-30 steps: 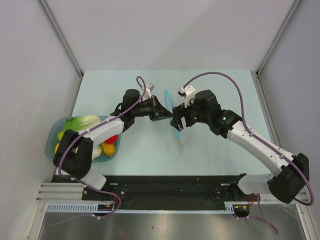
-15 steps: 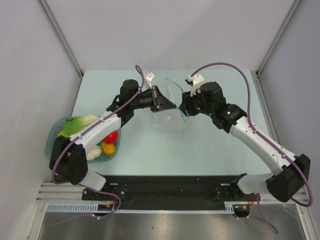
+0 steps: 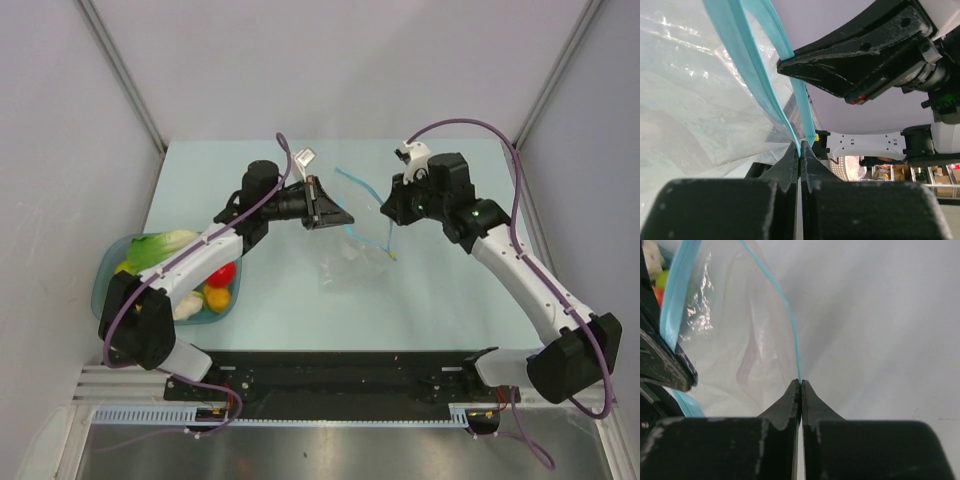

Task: Place the food in the zip-top bag and seal the zipper
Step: Open the zipper of the food storage bag, then pick up the fake vegetable from the bin.

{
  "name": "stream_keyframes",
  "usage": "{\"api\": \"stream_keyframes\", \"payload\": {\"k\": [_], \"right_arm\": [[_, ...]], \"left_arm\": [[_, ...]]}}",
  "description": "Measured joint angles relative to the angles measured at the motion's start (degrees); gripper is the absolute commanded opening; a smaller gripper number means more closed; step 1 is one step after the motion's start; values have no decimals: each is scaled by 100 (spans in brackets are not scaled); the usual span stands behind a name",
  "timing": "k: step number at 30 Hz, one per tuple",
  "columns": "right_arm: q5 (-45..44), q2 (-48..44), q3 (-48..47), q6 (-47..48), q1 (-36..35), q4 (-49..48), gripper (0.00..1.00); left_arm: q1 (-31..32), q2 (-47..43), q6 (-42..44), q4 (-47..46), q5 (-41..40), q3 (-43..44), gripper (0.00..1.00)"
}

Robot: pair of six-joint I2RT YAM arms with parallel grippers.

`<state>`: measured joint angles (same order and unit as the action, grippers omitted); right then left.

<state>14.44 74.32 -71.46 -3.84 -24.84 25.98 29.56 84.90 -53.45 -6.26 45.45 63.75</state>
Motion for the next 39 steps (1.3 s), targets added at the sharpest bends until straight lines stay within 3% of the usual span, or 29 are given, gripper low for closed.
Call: {"api": "stream_keyframes", "payload": {"k": [4, 10, 17, 22, 25, 26, 28, 29, 34, 39], "right_arm": [[260, 68, -223, 251, 323, 564, 0], [289, -138, -844, 977, 1357, 1224, 0], [529, -925, -632, 1239, 627, 1567, 0], [299, -509, 46, 1215, -131, 1414, 0], [278, 31, 74, 1056, -186, 1248, 0], [295, 173, 70, 970, -136, 1176, 0], [402, 365, 48, 767, 4, 1084, 0], [481, 426, 35, 636, 83, 1025, 0], [1097, 511, 26, -83, 323, 562, 0], [1648, 667, -131, -778, 269, 76, 0]], "left_arm": [[-33, 2, 153, 92, 140, 31, 0], [-107, 114, 1250, 1200, -81, 424, 2], [-70, 1027, 2033, 1912, -680, 662, 6], [-127, 1528, 2616, 2691, -1110, 737, 13], [-170, 1414, 3023, 3036, -1257, 708, 26], [-197, 1296, 3163, 3132, -1290, 651, 46], [-264, 1023, 3432, 3318, -1292, 538, 70], [-315, 857, 3552, 3464, -1290, 496, 98], [-800, -22, 4179, 3893, -1156, 417, 100], [-1720, -822, 5049, 4572, -1126, 555, 100]]}}
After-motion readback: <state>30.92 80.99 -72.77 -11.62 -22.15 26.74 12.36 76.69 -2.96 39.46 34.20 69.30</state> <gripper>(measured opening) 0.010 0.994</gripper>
